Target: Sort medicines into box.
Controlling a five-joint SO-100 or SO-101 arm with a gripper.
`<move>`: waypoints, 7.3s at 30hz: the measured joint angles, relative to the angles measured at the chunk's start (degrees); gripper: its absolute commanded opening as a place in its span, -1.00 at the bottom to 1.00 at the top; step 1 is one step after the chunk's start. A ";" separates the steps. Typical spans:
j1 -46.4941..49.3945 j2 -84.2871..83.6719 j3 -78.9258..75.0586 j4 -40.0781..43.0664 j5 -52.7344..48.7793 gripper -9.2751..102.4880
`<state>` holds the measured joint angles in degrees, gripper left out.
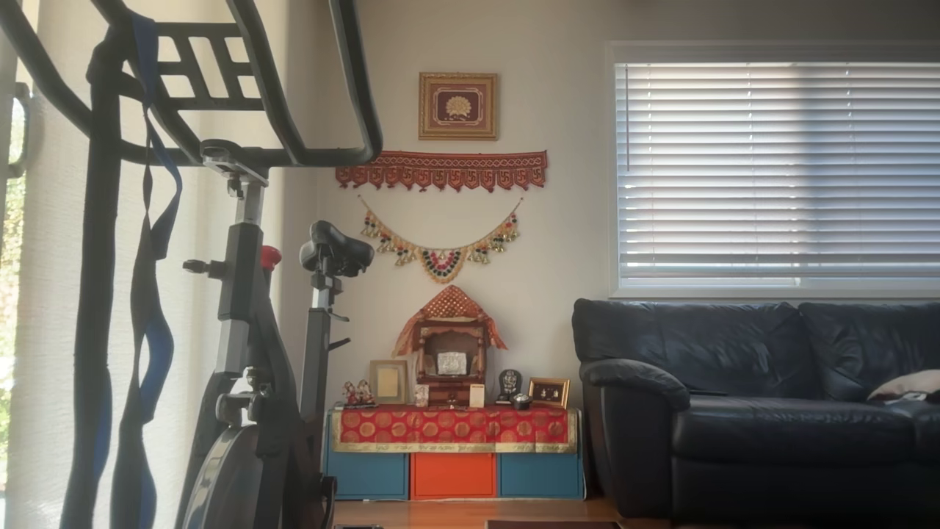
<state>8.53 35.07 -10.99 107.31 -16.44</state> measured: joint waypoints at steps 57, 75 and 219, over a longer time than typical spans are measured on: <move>2.46 51.42 64.78 -0.97 -16.70 -0.81; -10.99 69.08 81.74 -20.39 8.35 -0.82; -16.52 69.35 118.30 -76.82 11.87 -0.82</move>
<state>-8.00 104.41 107.31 30.50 -4.57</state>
